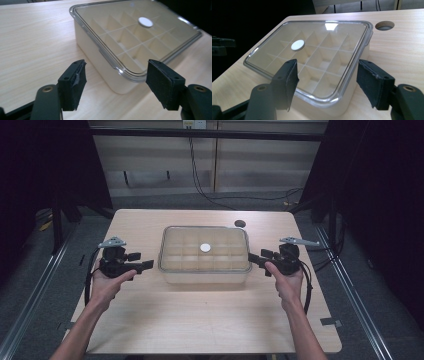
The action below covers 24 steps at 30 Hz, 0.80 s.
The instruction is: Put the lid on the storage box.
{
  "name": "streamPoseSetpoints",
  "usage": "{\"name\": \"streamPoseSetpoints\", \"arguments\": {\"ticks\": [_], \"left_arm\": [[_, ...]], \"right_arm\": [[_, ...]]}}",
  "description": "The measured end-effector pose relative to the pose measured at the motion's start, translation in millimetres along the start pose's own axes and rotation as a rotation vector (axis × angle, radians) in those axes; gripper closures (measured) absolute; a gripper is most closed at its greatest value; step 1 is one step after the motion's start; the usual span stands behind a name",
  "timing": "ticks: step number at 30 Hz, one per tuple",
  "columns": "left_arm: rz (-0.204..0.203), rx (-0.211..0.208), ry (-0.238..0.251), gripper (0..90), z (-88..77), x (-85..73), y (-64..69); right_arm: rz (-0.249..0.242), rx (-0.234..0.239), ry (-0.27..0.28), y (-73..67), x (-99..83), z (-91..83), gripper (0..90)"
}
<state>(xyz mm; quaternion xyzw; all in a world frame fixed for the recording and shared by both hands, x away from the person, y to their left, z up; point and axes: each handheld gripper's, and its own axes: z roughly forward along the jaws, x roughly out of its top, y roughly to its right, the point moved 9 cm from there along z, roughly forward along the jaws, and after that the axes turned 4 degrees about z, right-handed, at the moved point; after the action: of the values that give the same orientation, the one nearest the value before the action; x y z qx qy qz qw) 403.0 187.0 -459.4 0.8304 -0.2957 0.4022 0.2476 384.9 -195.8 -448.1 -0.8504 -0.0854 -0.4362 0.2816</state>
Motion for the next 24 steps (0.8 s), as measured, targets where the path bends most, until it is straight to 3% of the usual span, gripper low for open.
{"name": "streamPoseSetpoints", "arguments": {"ticks": [10,18,20,23,24], "left_arm": [[0.005,0.042,-0.029,34.5,-28.8,-32.8,0.0],[-0.005,0.041,-0.050,34.6,-41.0,-61.2,5.3],[-0.018,0.044,-0.059,34.6,-43.7,-69.2,8.2],[-0.005,0.043,-0.064,33.8,-50.7,-81.9,18.6],[-0.011,0.024,-0.056,33.2,-50.3,-84.3,22.7]], "right_arm": [[-0.029,-0.007,-0.015,-7.5,-27.3,-30.0,31.1],[-0.034,-0.010,-0.025,-12.9,-53.0,-49.0,30.6],[-0.030,-0.020,-0.029,-11.8,-61.1,-52.8,30.3],[-0.016,-0.021,-0.034,-10.7,-74.0,-60.2,29.9],[-0.019,-0.029,-0.034,-9.2,-78.5,-62.2,29.6]]}}
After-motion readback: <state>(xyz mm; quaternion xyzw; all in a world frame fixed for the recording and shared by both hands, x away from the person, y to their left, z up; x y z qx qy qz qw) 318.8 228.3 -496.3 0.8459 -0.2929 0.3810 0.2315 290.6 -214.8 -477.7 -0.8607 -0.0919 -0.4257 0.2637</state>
